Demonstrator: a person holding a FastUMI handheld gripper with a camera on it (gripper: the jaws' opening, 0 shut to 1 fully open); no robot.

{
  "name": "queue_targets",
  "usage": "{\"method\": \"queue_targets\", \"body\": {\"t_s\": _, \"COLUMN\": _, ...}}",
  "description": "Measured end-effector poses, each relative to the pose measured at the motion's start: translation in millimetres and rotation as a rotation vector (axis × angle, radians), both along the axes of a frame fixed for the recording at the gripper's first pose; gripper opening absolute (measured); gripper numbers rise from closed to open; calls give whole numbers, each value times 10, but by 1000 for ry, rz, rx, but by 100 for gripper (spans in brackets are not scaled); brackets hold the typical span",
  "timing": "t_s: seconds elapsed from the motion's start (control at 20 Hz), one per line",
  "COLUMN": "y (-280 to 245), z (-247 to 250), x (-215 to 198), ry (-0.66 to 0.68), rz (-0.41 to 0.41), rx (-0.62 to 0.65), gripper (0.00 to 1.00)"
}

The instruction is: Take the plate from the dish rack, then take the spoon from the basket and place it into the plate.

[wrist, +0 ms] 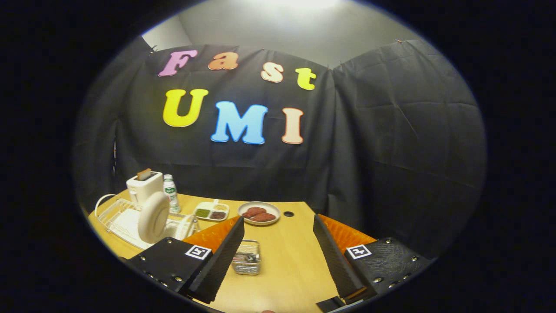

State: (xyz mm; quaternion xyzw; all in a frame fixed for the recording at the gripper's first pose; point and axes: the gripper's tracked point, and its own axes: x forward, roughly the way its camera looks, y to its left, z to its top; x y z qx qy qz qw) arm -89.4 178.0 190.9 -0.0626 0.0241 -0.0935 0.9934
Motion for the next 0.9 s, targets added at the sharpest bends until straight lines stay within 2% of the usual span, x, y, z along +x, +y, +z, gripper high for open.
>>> {"method": "queue_targets", "body": {"t_s": 0.35, "y": 1611, "z": -109, "x": 184, "ry": 48, "rz": 227, "rx": 29, "gripper": 98}}
{"method": "queue_targets", "body": {"t_s": 0.45, "y": 1989, "z": -161, "x": 234, "ry": 59, "rz": 263, "rx": 54, "gripper": 98}}
{"method": "queue_targets", "body": {"t_s": 0.55, "y": 2216, "z": -295, "x": 321, "ry": 86, "rz": 249, "rx": 78, "gripper": 98}}
{"method": "queue_targets", "body": {"t_s": 0.75, "y": 2317, "z": -639, "x": 561, "ry": 175, "rz": 93, "rx": 68, "gripper": 98}}
{"method": "queue_targets", "body": {"t_s": 0.9, "y": 2401, "z": -867, "x": 754, "ry": 240, "rz": 38, "rx": 57, "gripper": 97}}
